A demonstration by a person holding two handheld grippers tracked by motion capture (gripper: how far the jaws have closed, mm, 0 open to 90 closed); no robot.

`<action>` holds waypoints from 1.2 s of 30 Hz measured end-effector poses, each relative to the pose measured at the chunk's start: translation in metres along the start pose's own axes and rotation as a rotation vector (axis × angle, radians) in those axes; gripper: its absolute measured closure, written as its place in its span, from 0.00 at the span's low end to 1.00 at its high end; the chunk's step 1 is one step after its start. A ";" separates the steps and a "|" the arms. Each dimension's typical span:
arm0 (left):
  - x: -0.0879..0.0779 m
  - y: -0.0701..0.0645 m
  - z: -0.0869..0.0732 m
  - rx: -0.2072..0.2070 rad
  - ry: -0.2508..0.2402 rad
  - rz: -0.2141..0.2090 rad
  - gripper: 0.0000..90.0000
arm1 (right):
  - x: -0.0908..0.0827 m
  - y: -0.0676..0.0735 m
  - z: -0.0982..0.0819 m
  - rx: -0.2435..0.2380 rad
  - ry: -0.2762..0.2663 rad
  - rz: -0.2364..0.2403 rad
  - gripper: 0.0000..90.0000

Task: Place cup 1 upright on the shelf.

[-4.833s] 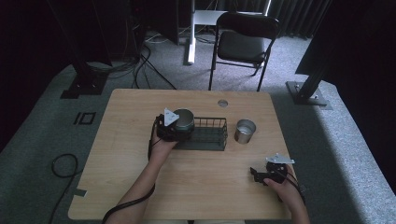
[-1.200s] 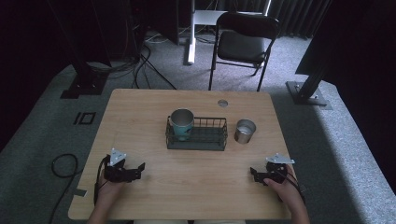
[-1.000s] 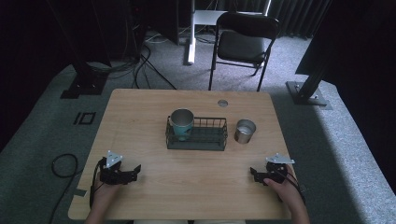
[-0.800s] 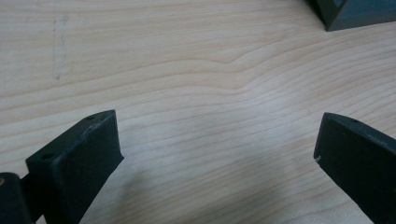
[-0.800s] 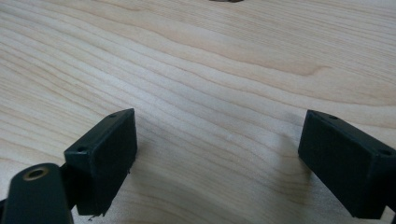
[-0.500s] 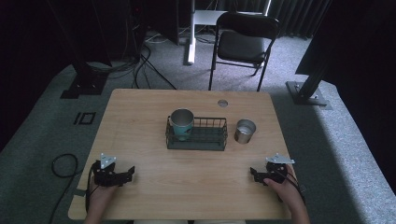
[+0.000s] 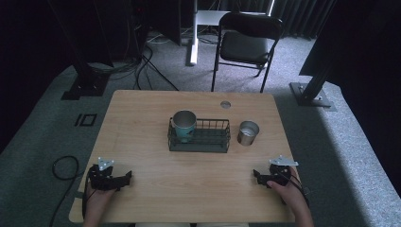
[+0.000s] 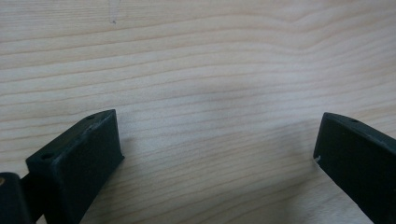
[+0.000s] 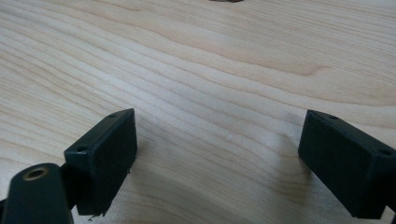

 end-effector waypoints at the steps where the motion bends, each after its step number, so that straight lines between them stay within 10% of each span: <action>1: 0.000 -0.001 0.000 0.011 0.004 0.001 0.02 | 0.000 0.000 0.000 -0.001 0.000 0.000 0.13; 36: 0.001 -0.001 0.000 0.014 0.003 -0.005 0.02 | 0.000 0.000 0.000 -0.001 0.001 0.001 0.13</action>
Point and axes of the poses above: each handheld gripper's, and its own axes: x roughly forward along the jaws, z roughly out of its top, y roughly to its left, the point moved 7 cm from there along x, roughly forward along the jaws, and after that the axes turned 12 degrees about -y, right-handed, at the moved point
